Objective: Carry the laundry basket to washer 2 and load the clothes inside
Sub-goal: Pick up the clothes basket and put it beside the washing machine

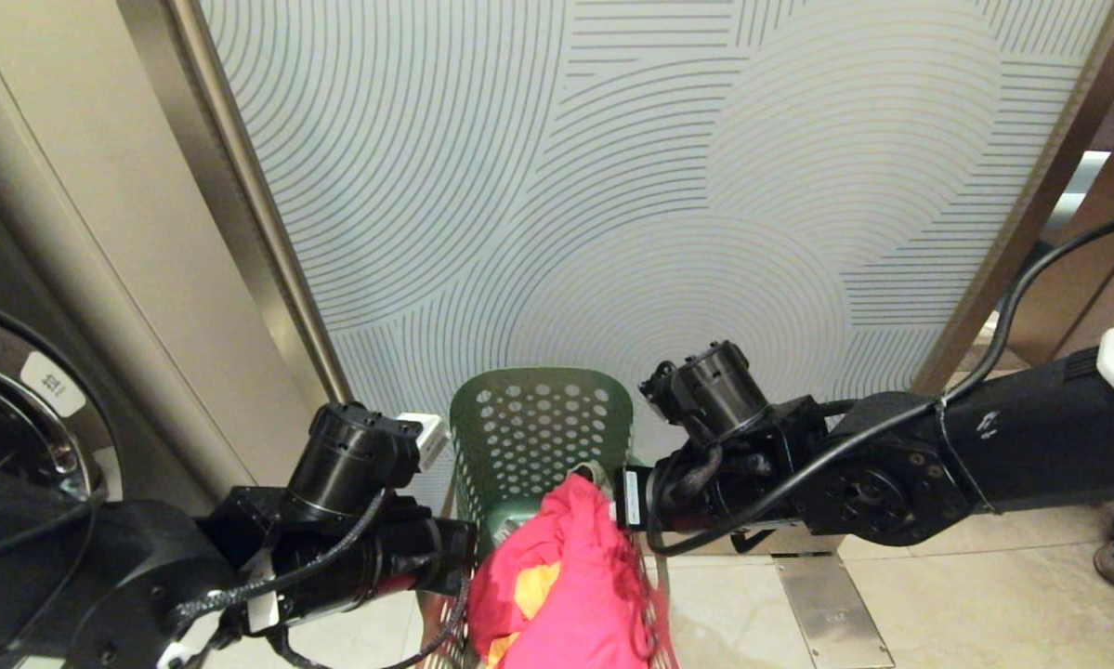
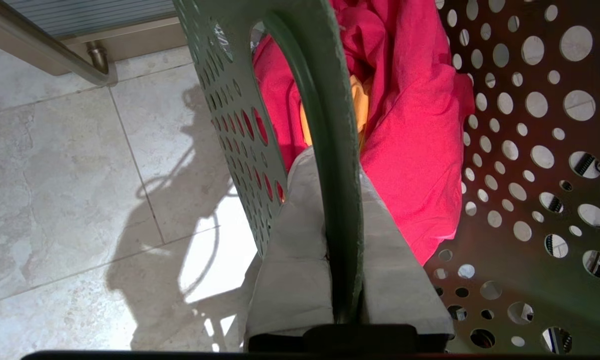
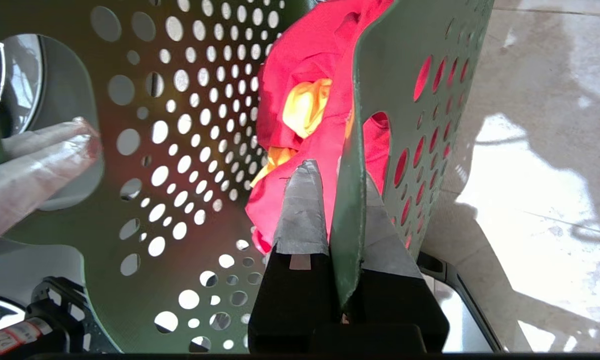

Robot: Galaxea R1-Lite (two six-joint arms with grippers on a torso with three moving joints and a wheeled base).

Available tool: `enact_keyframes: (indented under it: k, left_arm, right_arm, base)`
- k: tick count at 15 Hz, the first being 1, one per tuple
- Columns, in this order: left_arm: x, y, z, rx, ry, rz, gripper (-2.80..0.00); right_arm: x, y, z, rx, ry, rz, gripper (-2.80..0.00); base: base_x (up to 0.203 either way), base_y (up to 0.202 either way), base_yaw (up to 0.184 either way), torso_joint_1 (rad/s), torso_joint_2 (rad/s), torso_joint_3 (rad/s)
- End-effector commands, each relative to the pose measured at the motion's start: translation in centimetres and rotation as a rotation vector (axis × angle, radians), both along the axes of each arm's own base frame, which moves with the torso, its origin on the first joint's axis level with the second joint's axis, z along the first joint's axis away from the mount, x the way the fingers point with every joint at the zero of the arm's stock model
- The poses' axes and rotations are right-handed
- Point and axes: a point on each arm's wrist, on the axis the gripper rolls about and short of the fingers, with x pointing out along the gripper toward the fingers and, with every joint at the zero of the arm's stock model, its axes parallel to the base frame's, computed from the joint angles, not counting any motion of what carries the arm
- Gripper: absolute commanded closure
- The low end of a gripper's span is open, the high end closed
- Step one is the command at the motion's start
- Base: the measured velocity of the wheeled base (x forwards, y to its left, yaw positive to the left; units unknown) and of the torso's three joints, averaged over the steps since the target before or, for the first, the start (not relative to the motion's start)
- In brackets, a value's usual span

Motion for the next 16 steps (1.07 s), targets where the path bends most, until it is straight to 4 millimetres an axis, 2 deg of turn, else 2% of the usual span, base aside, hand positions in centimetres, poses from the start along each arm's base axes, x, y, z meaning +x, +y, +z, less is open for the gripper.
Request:
enact_keyframes:
  k: [1,5,16]
  left_arm:
    - [0.03,-0.01,0.01,-0.002,-0.001,0.001,0.00]
    - [0.00,-0.05,0.00,-0.002,-0.001,0.000,0.00]
    - [-0.06,-0.03,-0.29,-0.001,0.012,-0.004,0.00]
  right_arm:
    - [0.03,-0.09,-0.33,-0.017,0.001,-0.016,0.00]
    - [-0.03,-0.17,-0.50,-0.027,0.000,-0.024,0.00]
    - [0.00,-0.14,-0.71,-0.030,0.005,-0.020,0.00]
  base:
    - [0.000,0.000,0.000,0.000,0.00,0.000]
    - [-0.001,-0.004,0.017,0.001,0.00,0.000]
    - [0.000,-0.010,0.166,0.002,0.00,0.001]
